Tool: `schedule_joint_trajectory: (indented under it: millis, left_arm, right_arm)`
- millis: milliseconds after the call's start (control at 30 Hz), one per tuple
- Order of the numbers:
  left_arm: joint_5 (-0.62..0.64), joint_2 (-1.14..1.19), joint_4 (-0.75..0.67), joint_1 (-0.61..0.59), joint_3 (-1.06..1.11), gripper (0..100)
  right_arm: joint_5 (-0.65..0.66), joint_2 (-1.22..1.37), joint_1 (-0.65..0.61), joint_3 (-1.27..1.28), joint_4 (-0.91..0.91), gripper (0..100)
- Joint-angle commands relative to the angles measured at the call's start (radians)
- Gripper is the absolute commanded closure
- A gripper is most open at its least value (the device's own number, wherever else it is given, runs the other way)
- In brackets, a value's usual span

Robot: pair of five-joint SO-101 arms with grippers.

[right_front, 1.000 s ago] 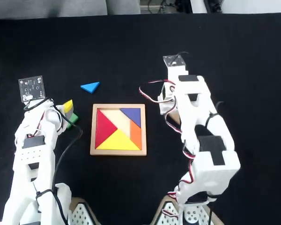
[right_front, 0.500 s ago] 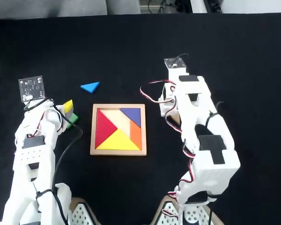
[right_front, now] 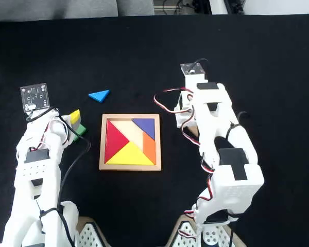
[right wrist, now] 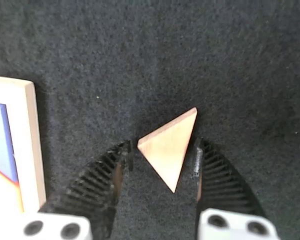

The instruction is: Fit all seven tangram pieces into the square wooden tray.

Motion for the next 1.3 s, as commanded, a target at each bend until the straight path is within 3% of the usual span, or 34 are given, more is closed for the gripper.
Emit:
schedule_joint_trajectory:
  millis: [0, 800, 1067, 1267]
  left_arm:
    - [0.005, 0.0, -0.023, -0.001, -0.01, 70]
    - [0.005, 0.0, -0.021, -0.001, -0.01, 70]
    - [0.005, 0.0, -0.021, -0.001, -0.01, 70]
    - [0.005, 0.0, -0.021, -0.001, -0.01, 70]
  right_arm:
    - [-0.009, -0.005, 0.008, -0.054, -0.018, 79.4]
    - [-0.003, 0.097, 0.005, -0.13, -0.025, 79.6]
    - [-0.002, 0.101, 0.005, -0.14, 0.005, 89.0]
    - [-0.008, 0.101, 0.005, -0.159, 0.038, 85.6]
